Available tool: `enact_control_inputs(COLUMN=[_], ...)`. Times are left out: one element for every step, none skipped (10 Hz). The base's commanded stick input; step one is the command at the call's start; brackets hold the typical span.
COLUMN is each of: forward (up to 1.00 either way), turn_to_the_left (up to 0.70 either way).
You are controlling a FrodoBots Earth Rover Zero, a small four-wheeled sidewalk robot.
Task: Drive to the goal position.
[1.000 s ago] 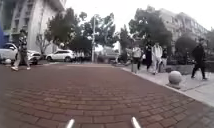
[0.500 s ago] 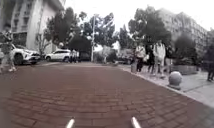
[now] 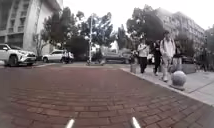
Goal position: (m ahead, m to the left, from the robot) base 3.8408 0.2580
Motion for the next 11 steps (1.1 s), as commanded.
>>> enact_control_inputs(forward=[0.58, 0.58, 0.58, 0.58, 0.58, 0.58, 0.58, 0.58, 0.58, 0.58, 0.58], turn_to_the_left=[-0.14, -0.14, -0.14, -0.14, -0.15, -0.15, -0.15, -0.14, -0.14, -0.13, -0.13])
